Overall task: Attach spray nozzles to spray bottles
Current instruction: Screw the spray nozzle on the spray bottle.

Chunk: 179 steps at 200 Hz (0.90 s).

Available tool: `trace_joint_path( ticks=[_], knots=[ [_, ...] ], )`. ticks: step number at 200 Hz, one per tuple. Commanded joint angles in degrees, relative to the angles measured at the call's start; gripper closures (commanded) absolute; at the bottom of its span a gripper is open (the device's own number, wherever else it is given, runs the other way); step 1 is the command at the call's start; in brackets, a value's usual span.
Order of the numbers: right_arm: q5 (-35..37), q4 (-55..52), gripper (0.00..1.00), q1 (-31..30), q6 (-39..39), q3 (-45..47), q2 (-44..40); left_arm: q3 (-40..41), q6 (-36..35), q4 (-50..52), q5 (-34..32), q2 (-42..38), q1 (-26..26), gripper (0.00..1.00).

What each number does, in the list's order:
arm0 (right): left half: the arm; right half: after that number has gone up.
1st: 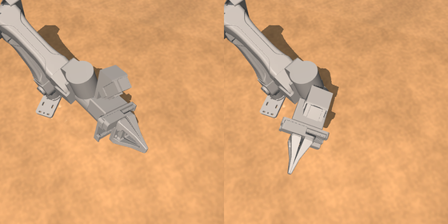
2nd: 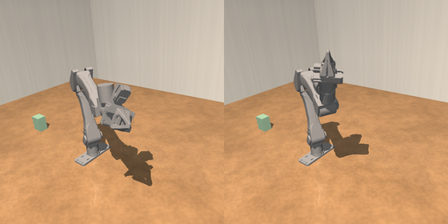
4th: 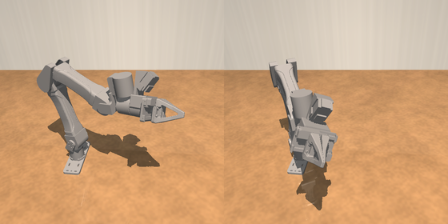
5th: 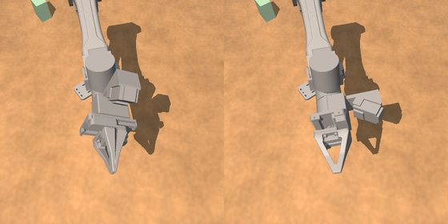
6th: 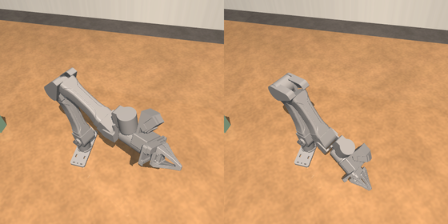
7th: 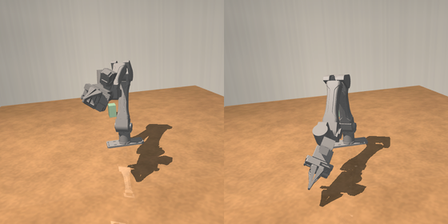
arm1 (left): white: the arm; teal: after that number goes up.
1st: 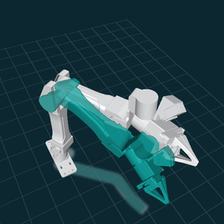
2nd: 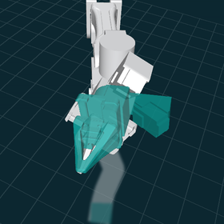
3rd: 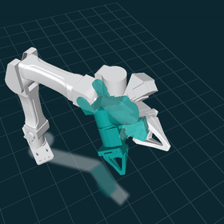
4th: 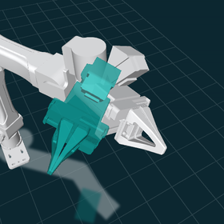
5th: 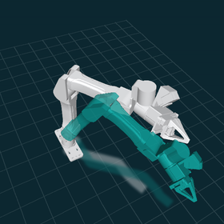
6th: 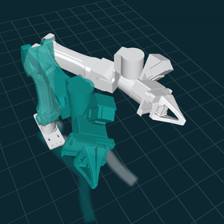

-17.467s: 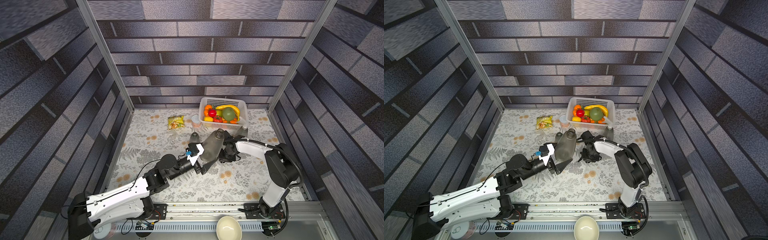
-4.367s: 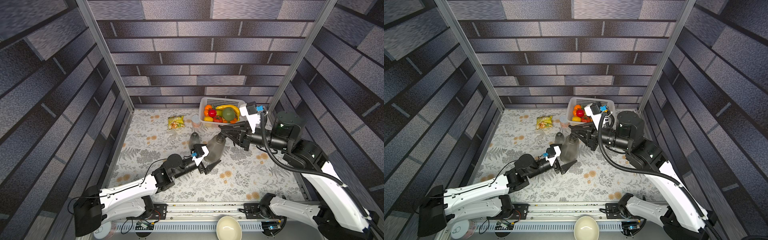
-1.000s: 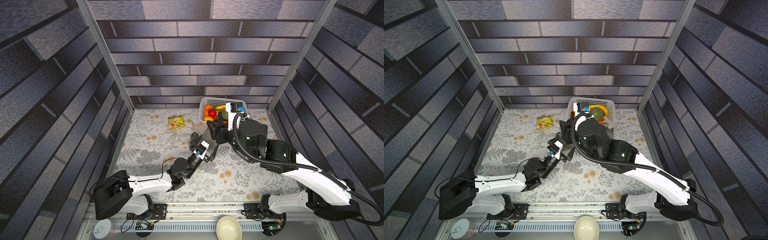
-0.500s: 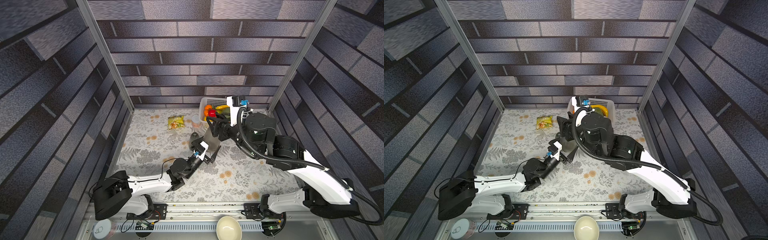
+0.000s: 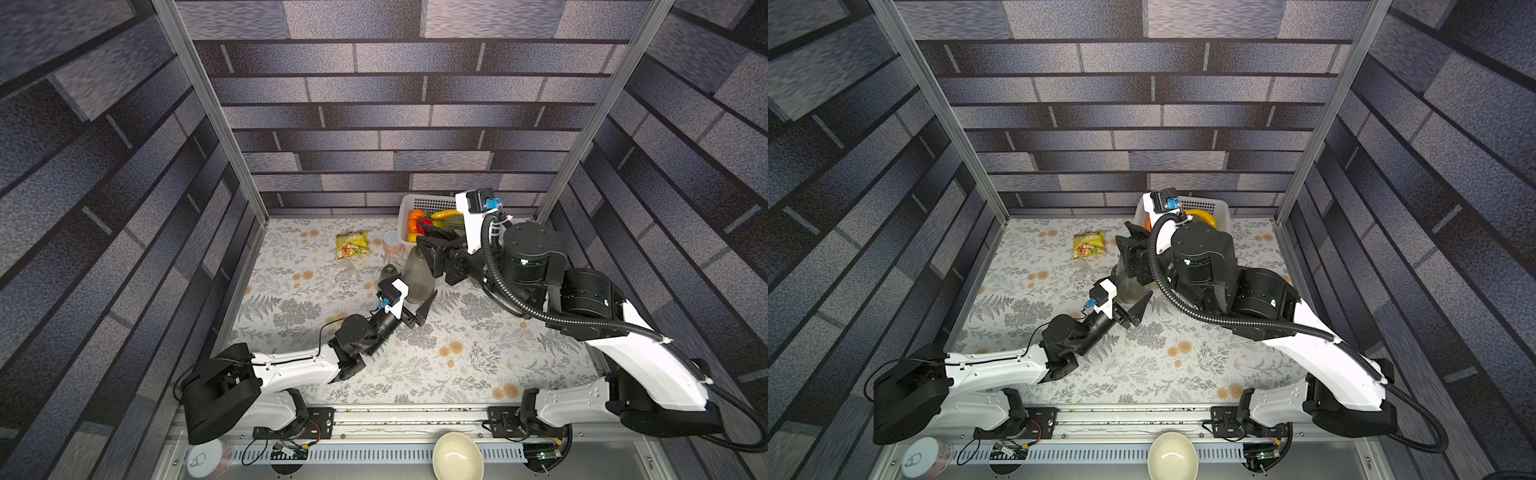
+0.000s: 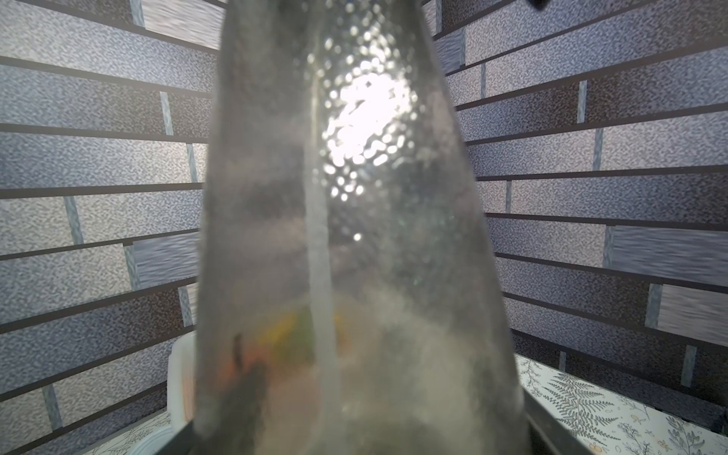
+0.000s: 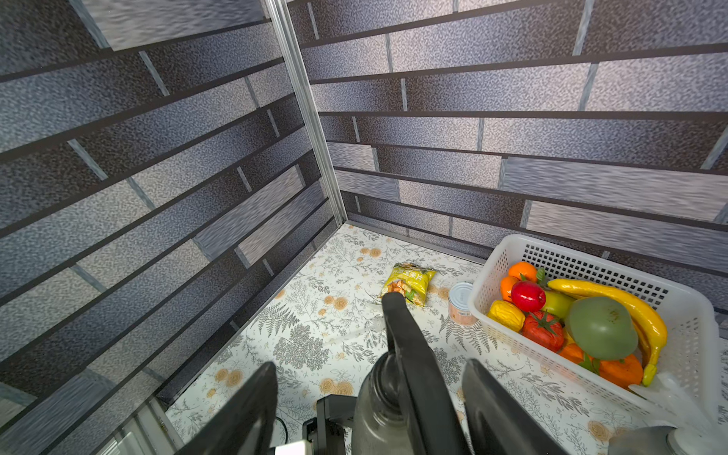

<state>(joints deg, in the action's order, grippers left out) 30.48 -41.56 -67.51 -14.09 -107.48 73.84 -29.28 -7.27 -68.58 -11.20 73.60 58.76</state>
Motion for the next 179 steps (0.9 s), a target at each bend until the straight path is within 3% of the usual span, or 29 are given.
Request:
trace_joint_path(
  ticks=[1, 50, 78, 113, 161, 179],
  knots=[
    [-1.9, -0.9, 0.26, -0.5, 1.8, 0.0, -3.1, 0.3, 1.8, -1.5, 1.6, -2.1, -0.3, 0.32],
    [-13.8, -1.2, 0.27, 1.2, 4.5, 1.6, -4.9, 0.0, 1.4, -0.3, 2.2, -3.3, 0.2, 0.31],
    [-20.2, 0.5, 0.36, 3.6, 3.2, 3.7, -5.2, -0.4, 1.0, 0.3, 2.5, -3.5, 0.4, 0.31],
    [-17.9, 1.0, 0.42, 3.8, 3.7, 5.0, -4.3, -1.2, 0.2, 1.9, 3.0, -4.1, 1.0, 0.31],
    [-8.3, -0.9, 0.61, 3.8, 5.6, 1.3, -0.3, -2.2, -2.2, 3.6, 3.0, -4.3, 2.3, 0.31],
    [-7.8, -1.2, 0.64, 3.8, 5.7, 1.4, 0.2, -2.3, -2.7, 3.7, 3.0, -4.2, 2.4, 0.31]
  ],
)
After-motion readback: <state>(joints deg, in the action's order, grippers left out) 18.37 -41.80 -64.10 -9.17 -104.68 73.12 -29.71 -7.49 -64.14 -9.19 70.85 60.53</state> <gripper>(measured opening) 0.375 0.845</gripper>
